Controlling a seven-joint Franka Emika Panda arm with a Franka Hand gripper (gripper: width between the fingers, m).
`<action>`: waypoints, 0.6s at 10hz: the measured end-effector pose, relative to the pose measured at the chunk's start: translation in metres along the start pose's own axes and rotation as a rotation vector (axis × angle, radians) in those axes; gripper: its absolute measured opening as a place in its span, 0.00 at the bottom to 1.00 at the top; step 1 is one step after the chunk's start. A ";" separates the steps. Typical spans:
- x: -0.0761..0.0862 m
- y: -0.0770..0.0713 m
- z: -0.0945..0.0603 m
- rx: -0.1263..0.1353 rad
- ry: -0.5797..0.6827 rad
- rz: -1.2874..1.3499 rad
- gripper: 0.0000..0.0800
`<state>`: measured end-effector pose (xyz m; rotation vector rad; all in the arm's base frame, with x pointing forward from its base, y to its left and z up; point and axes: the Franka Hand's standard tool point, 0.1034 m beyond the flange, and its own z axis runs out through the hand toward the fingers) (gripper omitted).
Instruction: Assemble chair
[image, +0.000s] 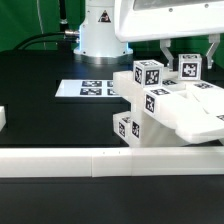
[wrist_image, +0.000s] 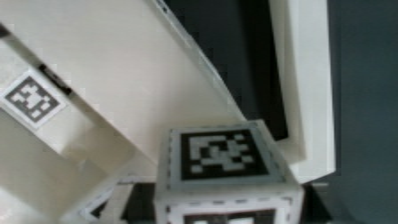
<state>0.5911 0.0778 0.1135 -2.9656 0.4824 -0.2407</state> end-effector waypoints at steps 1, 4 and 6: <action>0.000 0.000 0.000 0.003 -0.001 0.057 0.35; 0.000 -0.001 0.000 0.018 -0.006 0.263 0.35; 0.000 -0.001 0.000 0.036 -0.012 0.448 0.35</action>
Offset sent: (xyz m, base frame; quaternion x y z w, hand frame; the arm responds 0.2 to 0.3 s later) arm 0.0000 0.0000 0.0000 0.0000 0.0000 0.1296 0.9916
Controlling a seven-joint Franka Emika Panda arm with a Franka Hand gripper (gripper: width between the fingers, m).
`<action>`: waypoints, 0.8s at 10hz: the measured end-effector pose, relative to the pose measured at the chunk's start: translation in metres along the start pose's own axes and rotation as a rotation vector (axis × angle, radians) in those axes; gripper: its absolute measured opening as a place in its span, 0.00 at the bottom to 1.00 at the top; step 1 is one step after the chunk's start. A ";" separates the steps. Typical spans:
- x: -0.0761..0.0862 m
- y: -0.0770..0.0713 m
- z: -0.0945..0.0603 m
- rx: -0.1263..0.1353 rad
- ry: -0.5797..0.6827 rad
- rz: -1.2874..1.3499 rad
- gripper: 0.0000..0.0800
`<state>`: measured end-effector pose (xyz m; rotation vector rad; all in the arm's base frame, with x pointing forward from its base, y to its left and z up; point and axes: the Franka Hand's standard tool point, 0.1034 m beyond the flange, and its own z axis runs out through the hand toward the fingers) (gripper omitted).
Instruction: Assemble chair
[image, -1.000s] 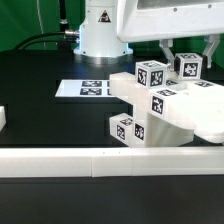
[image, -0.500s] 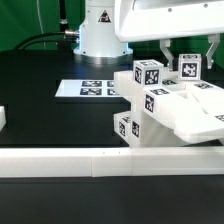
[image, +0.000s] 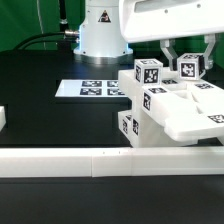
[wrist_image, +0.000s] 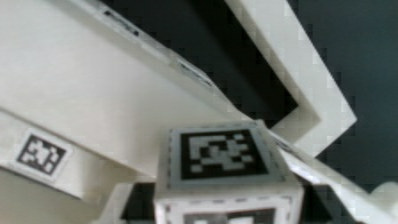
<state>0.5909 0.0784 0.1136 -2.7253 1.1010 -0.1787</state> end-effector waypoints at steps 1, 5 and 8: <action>0.000 0.000 0.000 0.005 -0.004 0.081 0.35; -0.004 -0.002 0.001 0.016 -0.013 0.439 0.35; -0.011 -0.008 0.003 0.020 -0.026 0.680 0.35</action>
Offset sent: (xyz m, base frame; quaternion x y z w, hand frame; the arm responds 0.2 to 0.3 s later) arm -0.0131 -0.0029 -0.0073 -0.0164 0.0019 0.2159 0.9763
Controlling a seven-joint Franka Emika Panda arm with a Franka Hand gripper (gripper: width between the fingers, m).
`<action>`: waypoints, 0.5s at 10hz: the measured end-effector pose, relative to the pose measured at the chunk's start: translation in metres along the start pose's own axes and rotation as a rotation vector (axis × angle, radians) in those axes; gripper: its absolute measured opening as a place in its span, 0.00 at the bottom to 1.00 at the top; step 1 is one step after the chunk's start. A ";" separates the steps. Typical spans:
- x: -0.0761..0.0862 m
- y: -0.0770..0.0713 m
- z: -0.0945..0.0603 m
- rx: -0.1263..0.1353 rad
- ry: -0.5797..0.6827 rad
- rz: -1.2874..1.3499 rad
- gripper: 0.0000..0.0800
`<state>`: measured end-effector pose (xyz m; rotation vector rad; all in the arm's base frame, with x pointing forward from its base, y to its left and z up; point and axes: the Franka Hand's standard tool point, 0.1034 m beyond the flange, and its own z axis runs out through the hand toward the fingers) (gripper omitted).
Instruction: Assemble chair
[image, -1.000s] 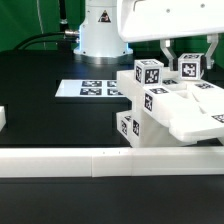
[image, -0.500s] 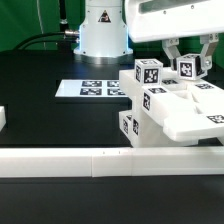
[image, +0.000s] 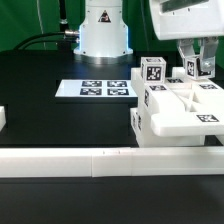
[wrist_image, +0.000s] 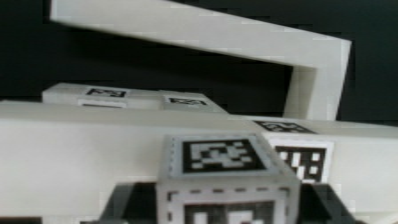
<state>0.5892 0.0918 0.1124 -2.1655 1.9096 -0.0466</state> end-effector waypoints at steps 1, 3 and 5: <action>-0.002 0.000 0.000 0.002 -0.004 0.041 0.35; -0.002 0.000 0.000 0.000 -0.005 -0.016 0.47; -0.004 -0.002 -0.002 -0.001 -0.009 -0.102 0.70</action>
Offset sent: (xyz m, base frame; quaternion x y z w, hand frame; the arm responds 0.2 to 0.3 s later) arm 0.0032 0.0042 0.0108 -0.0139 -0.0247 -0.0583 0.9979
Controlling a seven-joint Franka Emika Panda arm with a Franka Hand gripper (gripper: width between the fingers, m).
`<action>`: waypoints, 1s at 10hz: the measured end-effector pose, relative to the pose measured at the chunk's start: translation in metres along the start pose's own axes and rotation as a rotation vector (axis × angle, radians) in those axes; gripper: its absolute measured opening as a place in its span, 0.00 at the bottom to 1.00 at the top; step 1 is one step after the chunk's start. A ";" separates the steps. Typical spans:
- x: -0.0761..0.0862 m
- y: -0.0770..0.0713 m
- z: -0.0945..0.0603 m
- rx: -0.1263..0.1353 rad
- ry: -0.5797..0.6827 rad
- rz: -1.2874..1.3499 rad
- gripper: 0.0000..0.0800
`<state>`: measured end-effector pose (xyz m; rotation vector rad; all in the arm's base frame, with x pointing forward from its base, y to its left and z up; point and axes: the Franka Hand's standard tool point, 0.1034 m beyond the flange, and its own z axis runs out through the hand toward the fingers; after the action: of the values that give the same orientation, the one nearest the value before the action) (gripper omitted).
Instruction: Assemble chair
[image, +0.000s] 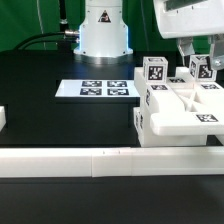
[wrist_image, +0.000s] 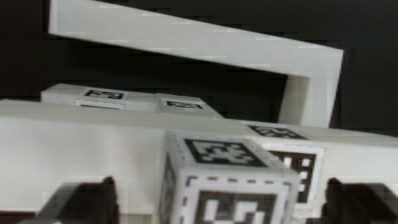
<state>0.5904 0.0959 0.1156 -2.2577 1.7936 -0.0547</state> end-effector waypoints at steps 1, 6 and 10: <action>0.000 0.001 0.001 -0.001 0.000 -0.073 0.79; -0.006 -0.002 0.000 -0.046 -0.020 -0.581 0.81; -0.010 -0.010 0.000 -0.103 -0.042 -0.976 0.81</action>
Offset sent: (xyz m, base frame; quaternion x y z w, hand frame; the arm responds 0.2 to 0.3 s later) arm 0.0000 0.0000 0.0000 0.0000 0.0000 -0.1938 0.9810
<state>0.5977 0.1076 0.1192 -2.9345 0.5334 -0.0918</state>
